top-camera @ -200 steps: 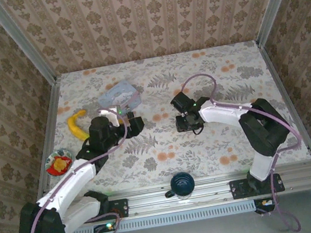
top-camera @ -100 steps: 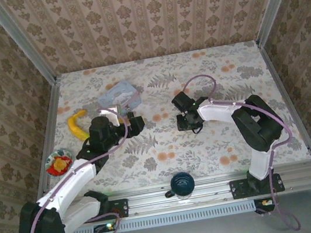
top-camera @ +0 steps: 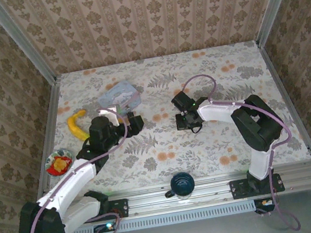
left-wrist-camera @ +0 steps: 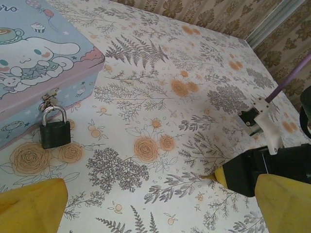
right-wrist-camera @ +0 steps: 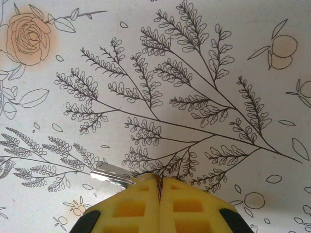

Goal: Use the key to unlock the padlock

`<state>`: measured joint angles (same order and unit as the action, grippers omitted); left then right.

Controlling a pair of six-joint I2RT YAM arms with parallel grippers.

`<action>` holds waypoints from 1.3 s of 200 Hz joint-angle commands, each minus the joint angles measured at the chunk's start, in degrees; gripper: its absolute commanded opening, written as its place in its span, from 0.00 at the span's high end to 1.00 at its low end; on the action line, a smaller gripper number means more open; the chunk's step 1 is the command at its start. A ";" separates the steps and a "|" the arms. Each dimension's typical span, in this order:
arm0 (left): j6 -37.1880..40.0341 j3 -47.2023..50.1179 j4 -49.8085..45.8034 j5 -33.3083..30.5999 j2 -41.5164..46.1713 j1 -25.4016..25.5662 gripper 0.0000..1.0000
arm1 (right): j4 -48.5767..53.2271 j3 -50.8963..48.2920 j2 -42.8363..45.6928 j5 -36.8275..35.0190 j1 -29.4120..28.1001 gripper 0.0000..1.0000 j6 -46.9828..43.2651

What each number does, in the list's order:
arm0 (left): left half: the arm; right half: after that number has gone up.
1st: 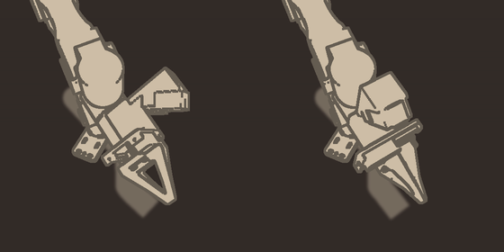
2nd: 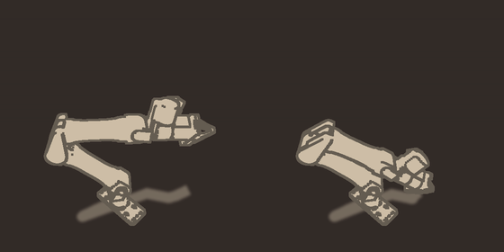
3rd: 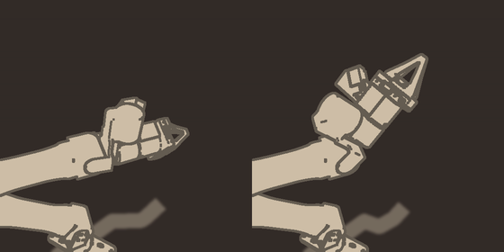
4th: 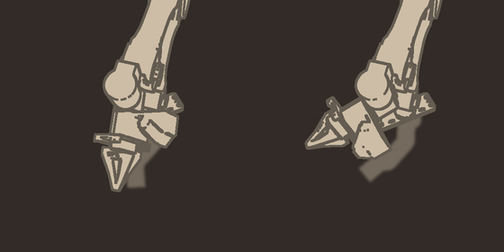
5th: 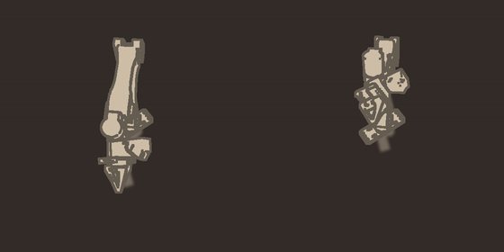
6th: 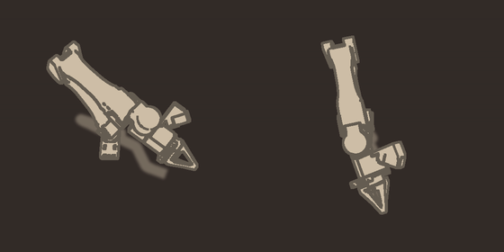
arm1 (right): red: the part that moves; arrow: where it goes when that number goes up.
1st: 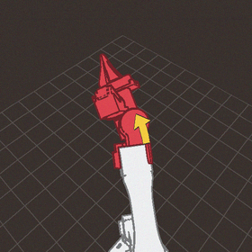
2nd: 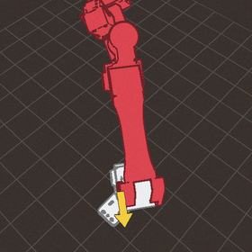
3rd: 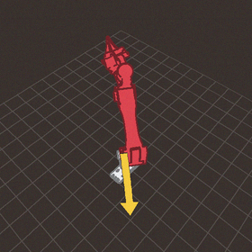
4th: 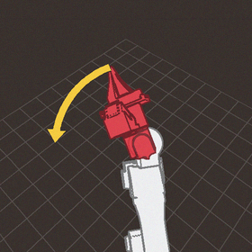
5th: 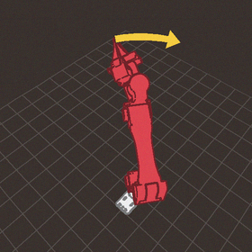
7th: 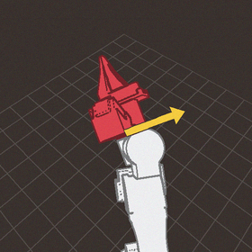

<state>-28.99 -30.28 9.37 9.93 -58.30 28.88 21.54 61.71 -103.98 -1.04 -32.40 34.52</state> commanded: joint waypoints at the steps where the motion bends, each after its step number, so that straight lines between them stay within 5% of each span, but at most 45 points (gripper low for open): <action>1: -2.47 -1.27 -0.66 -1.28 -0.95 -0.29 0.00 | 0.79 -1.42 0.52 0.51 0.41 1.00 -0.42; 34: -4.68 -1.44 -0.28 0.10 -2.74 -0.63 0.00 | 0.56 -1.92 3.00 0.68 0.41 1.00 0.06; 61: -6.92 -1.36 2.20 2.61 -4.76 -0.35 0.10 | 0.28 -2.46 5.33 1.08 0.32 1.00 0.67; 94: -9.79 -2.40 5.08 2.02 -10.02 4.61 0.17 | -1.72 -3.68 8.27 3.02 0.15 1.00 2.22; 260: -28.78 -5.14 35.35 12.39 -33.78 10.30 0.46 | -13.44 -9.48 17.06 9.84 -0.20 1.00 8.61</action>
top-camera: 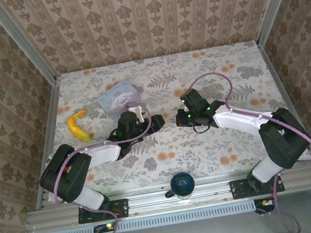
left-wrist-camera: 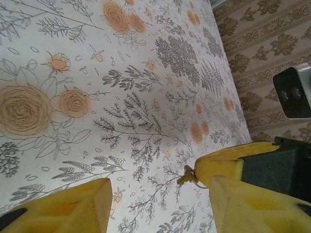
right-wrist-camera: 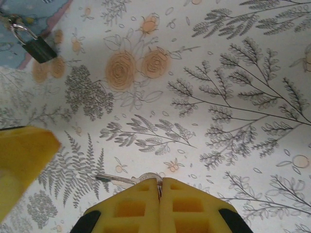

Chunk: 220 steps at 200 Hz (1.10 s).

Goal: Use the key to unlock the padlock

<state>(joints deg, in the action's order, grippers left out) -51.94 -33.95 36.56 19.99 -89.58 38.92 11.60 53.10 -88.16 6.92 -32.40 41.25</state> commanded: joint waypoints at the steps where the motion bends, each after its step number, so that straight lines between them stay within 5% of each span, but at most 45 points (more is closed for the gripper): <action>1: -5.90 -1.47 8.26 2.34 -2.69 0.28 0.46 | -3.54 -0.88 1.24 1.88 -0.20 1.00 1.93; 164: -13.49 -2.61 21.26 6.47 -12.76 0.78 0.62 | -4.73 0.47 -0.61 2.84 -0.47 1.00 2.00; 220: -13.97 -3.05 22.44 6.90 -13.87 0.71 0.82 | -4.56 0.78 -1.02 3.10 -0.47 1.00 1.88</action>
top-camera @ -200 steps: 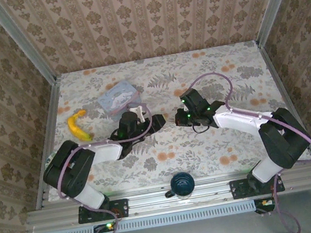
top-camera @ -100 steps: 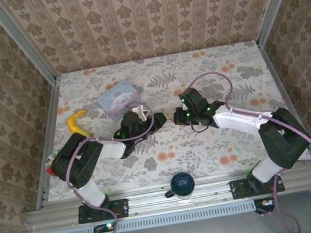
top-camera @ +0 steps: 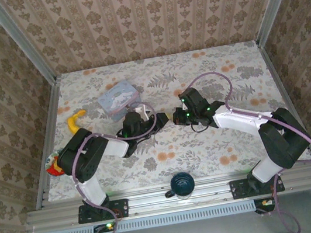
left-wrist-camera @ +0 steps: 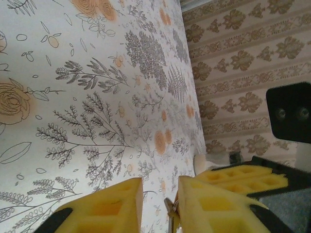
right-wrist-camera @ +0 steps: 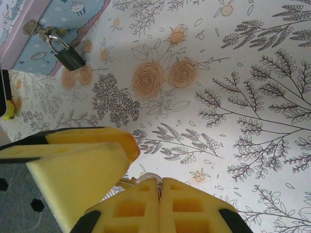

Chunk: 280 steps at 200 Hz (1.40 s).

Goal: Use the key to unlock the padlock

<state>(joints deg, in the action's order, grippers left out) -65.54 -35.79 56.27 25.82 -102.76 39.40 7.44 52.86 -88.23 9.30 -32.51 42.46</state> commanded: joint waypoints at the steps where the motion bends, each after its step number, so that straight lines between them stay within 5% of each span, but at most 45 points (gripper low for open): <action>1: -0.38 -1.21 2.67 1.07 -0.69 0.24 0.83 | -0.41 1.02 -0.97 0.76 -0.36 1.00 0.69; 35: 0.01 -1.12 2.11 0.98 -0.47 0.15 1.00 | -0.34 0.87 -0.99 0.62 -0.36 1.00 0.61; 92: 6.46 -1.69 -5.89 0.62 4.20 0.14 1.00 | 0.05 0.36 0.71 0.02 -0.36 1.00 -0.06; 186: 30.94 -5.29 -28.97 4.25 22.56 -0.45 1.00 | -6.37 -5.14 14.09 5.09 1.12 0.41 -2.65; 239: 51.66 -14.62 -54.55 13.52 33.02 -2.90 1.00 | -9.08 -8.88 23.45 7.95 2.79 0.31 -7.84; 280: 59.08 -19.09 -60.93 21.13 36.14 -3.45 1.00 | -19.33 -12.56 29.88 15.59 2.72 0.26 -11.80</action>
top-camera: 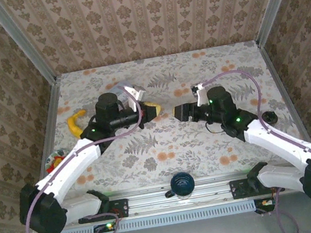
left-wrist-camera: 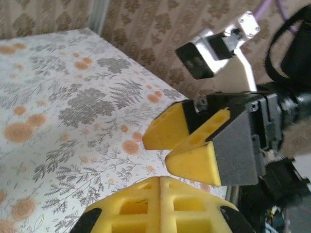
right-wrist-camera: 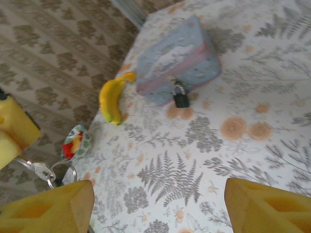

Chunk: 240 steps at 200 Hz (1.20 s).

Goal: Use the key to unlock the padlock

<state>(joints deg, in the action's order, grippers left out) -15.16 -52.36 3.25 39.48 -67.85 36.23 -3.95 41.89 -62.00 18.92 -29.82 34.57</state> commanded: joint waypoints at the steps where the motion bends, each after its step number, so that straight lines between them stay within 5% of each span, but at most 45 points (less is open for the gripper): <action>1: 8.81 -2.59 -7.90 7.59 1.23 -0.28 1.00 | -8.07 -1.61 3.78 6.01 0.03 0.26 -3.94; 81: 4.45 -4.29 -1.03 15.12 -0.52 -0.28 1.00 | -15.99 -1.15 3.52 15.37 -3.13 0.39 -7.72; 240: -4.06 -0.47 10.89 18.12 0.54 -1.42 1.00 | -25.29 -1.28 -1.20 21.69 -3.14 0.61 -2.90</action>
<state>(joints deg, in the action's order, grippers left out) -17.63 -53.80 11.27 55.79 -68.40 35.51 -26.44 40.21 -62.89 38.63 -32.75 30.70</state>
